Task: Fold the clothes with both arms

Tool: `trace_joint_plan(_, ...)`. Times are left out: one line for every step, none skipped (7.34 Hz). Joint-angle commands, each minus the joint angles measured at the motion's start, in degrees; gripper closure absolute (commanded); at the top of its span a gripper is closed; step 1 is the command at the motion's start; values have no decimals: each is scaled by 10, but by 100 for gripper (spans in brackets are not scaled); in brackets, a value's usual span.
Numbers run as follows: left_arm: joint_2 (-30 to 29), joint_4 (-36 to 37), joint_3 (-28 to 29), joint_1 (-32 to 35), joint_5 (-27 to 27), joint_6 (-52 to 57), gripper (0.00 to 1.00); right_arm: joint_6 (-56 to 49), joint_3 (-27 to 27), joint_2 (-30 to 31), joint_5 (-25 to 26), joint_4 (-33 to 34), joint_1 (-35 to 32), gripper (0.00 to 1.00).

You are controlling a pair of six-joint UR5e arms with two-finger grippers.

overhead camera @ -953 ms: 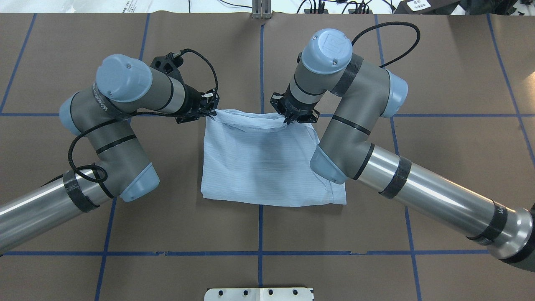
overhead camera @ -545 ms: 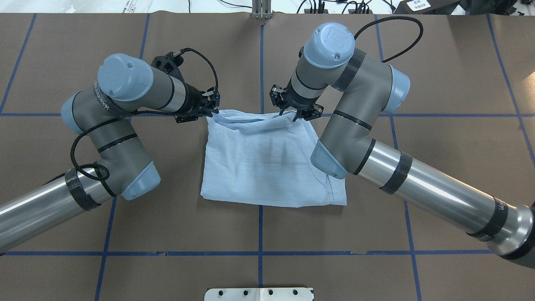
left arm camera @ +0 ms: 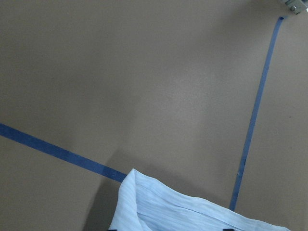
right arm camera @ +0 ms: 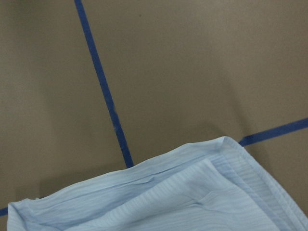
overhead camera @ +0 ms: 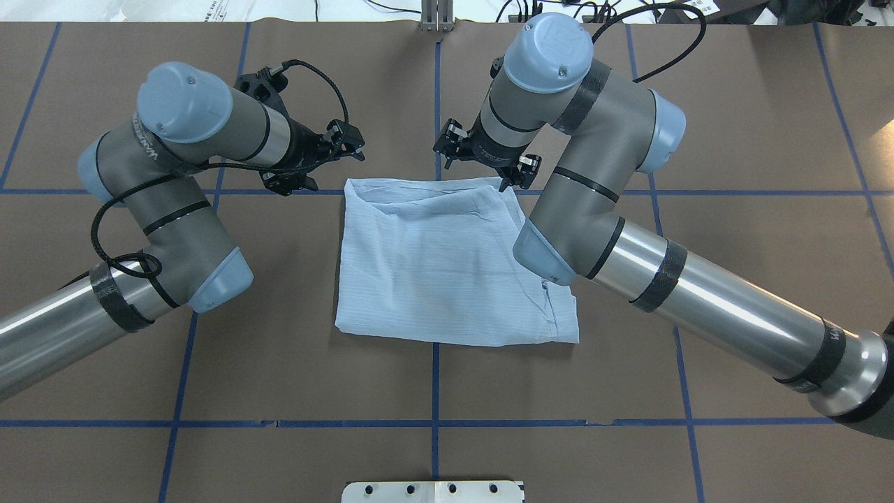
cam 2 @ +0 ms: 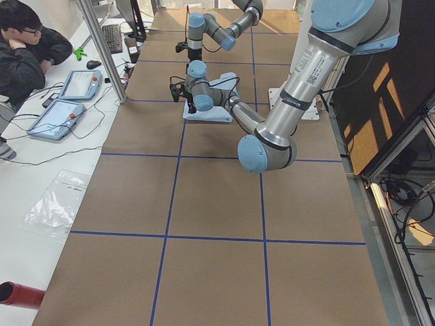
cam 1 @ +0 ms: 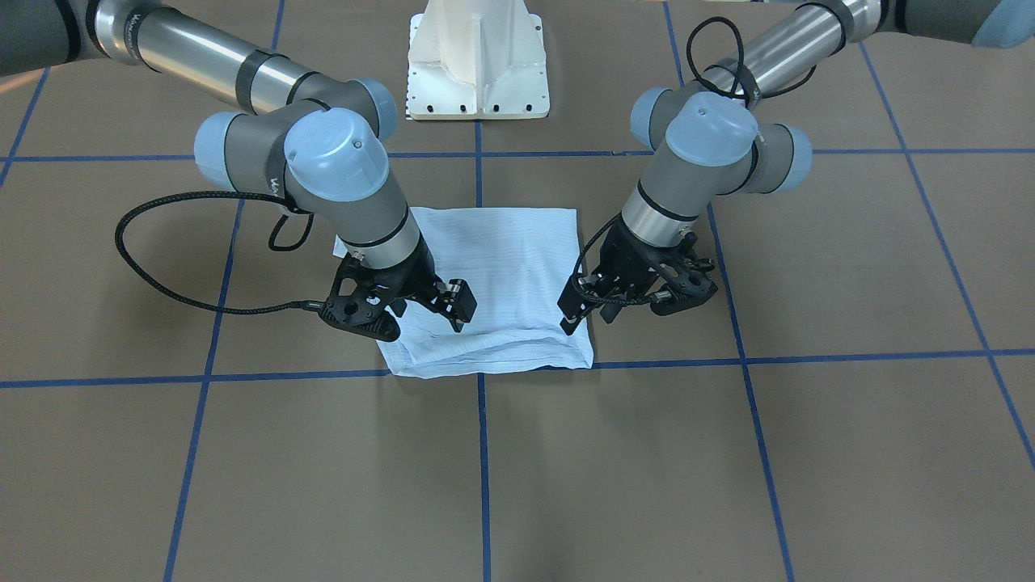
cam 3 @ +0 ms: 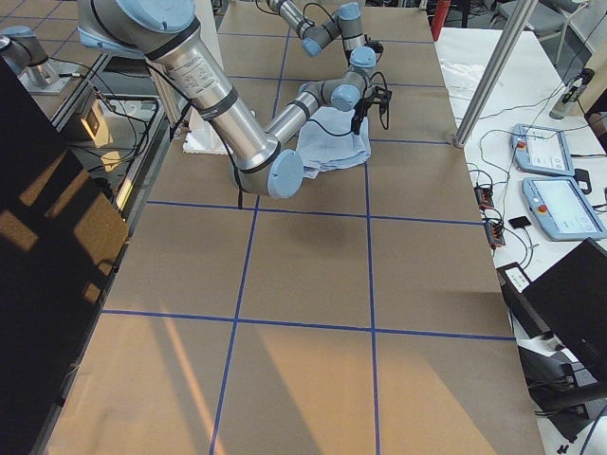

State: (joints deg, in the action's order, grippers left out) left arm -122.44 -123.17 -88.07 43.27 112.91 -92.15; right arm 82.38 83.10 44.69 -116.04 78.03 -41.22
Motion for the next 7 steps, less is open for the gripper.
trace_joint_plan(82, 14, -83, 25, 22, 102, 0, -128, 57, 62, -9, 28, -41, 0)
trace_joint_plan(117, 67, -130, 41, 22, 179, 0, -242, 103, 96, -21, 96, -74, 0)
trace_joint_plan(140, 139, -172, 71, 22, 277, 0, -367, 145, 124, -25, 177, -116, 0)
trace_joint_plan(159, 177, -182, 105, 25, 371, 0, -489, 156, 143, -29, 226, -164, 0)
trace_joint_plan(197, 180, -182, 144, 48, 467, 0, -598, 152, 174, -65, 236, -218, 0)
trace_joint_plan(231, 180, -181, 193, 77, 587, 0, -681, 150, 210, -97, 235, -265, 0)
trace_joint_plan(270, 180, -178, 246, 93, 703, 0, -757, 148, 247, -117, 235, -306, 0)
